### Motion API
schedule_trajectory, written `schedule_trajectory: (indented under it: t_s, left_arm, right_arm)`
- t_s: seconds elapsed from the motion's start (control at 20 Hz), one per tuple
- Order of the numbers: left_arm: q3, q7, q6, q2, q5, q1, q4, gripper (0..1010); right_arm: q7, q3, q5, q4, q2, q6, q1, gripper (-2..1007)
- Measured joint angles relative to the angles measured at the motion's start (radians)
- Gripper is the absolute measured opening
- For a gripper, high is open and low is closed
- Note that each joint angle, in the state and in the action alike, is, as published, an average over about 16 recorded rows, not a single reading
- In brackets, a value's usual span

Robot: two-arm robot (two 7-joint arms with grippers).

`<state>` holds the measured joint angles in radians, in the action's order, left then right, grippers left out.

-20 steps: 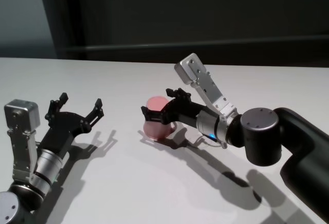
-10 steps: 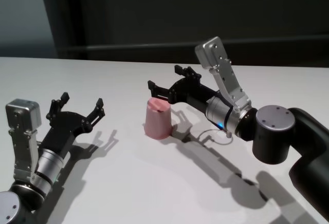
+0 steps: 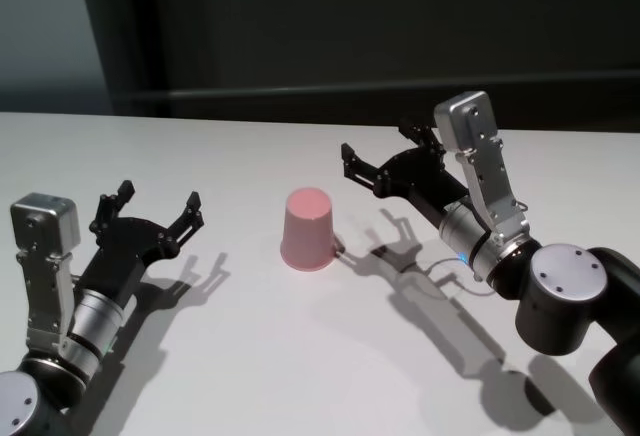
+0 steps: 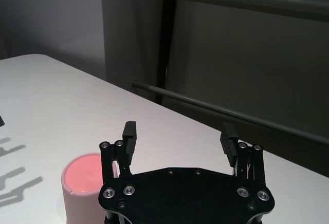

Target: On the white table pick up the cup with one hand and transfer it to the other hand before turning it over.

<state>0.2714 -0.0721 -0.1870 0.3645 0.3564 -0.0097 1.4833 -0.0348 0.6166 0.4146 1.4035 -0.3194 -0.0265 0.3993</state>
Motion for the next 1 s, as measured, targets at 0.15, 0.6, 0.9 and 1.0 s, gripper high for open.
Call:
schedule_trajectory:
  t_s: [0.15, 0.6, 0.9, 1.0]
  left_arm:
    - [0.000, 0.000, 0.000, 0.000, 0.000, 0.000, 0.000, 1001]
    - [0.000, 0.000, 0.000, 0.000, 0.000, 0.000, 0.000, 1001]
    - [0.000, 0.000, 0.000, 0.000, 0.000, 0.000, 0.000, 1001]
    - [0.000, 0.000, 0.000, 0.000, 0.000, 0.000, 0.000, 1001]
  right_arm:
    - [0.039, -0.020, -0.021, 0.021, -0.012, 0.023, -0.040, 1002]
    - [0.113, -0.065, -0.061, 0.072, -0.040, 0.048, -0.148, 1002]
    - [0.137, -0.086, -0.075, 0.097, -0.050, 0.053, -0.202, 1002]
    - [0.144, -0.093, -0.077, 0.104, -0.051, 0.055, -0.219, 1002]
